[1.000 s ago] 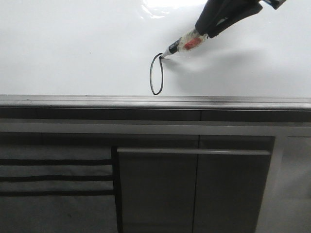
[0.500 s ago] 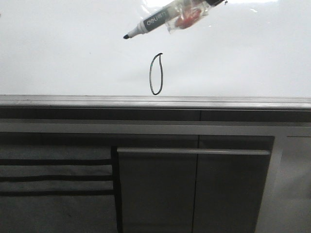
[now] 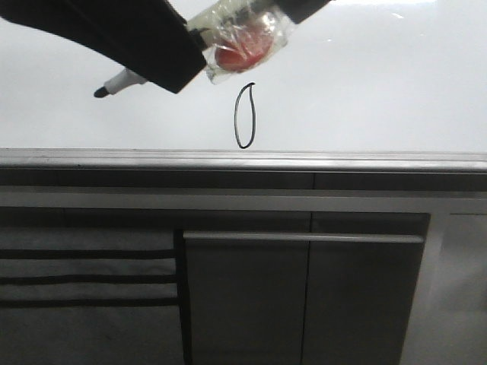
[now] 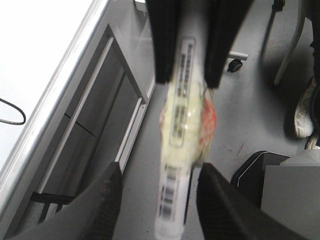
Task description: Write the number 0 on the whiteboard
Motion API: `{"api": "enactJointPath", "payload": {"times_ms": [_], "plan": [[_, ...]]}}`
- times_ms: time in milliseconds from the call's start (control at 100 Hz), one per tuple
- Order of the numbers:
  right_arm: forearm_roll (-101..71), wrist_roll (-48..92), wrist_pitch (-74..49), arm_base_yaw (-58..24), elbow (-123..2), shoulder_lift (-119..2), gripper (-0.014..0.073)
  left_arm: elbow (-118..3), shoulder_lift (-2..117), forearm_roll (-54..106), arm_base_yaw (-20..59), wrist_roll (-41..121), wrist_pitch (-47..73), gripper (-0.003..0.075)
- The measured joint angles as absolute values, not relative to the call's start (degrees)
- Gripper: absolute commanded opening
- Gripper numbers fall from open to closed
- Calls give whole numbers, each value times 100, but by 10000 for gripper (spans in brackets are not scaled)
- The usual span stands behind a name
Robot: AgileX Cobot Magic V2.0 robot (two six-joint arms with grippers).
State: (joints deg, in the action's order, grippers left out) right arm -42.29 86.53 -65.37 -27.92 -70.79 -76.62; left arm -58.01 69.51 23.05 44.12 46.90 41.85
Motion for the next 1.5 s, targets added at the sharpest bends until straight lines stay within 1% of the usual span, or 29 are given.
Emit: {"api": "enactJointPath", "payload": {"times_ms": [320, 390, 590, 660, 760, 810, 870, 950, 1020, 1080, 1170, 1280, 1400, 1500], "plan": [[-4229, 8625, -6383, -2813, -7079, -7662, -27, -5841, 7103, 2073, 4412, 4713, 4283, 306], [-4229, 8616, -6393, -2813, -7079, -7662, -27, -5841, 7103, 2050, 4412, 4713, 4283, 268], [-4229, 8603, -6435, -2813, -7079, -7662, -14, -5841, 7103, 2028, 4412, 4713, 4283, 106], [-4229, 8603, -6435, -2813, -7079, -7662, 52, -5841, 7103, 2028, 4412, 4713, 4283, 69], [-4229, 8461, -6400, -2813, -7079, -7662, 231, -5841, 7103, 2028, 4422, 4713, 4283, 27], [-4214, 8339, -6400, -2802, -7079, -7662, 297, -5841, 7103, 2017, 4410, 4660, 4270, 12], [-4043, 8036, -6440, -2724, -7127, -7648, 334, -5841, 7103, 1968, 4328, 4526, 4237, 6], [-3640, 7383, -6552, -2484, -7284, -7537, 331, -5841, 7103, 1890, 4115, 4304, 4121, 6], [-3373, 6751, -6680, -2112, -7393, -7314, 331, -5716, 7093, 1852, 3827, 4121, 3677, 6], [-3319, 6347, -6759, -1710, -7378, -7030, 331, -5461, 7082, 1852, 3549, 3892, 2962, 7], [-3388, 6070, -6806, -1164, -7090, -6583, 331, -4981, 7068, 2105, 3200, 3570, 1668, 7], [-3434, 5955, -6781, -787, -6560, -6176, 331, -4466, 7278, 2685, 2884, 3449, 278, 7], [-3446, 5942, -6616, -668, -6073, -5920, 331, -4385, 7719, 3065, 2668, 3424, -417, 8], [-3446, 5942, -6567, -668, -5923, -5872, 331, -4490, 8092, 3294, 2486, 3424, -553, 11]]}}
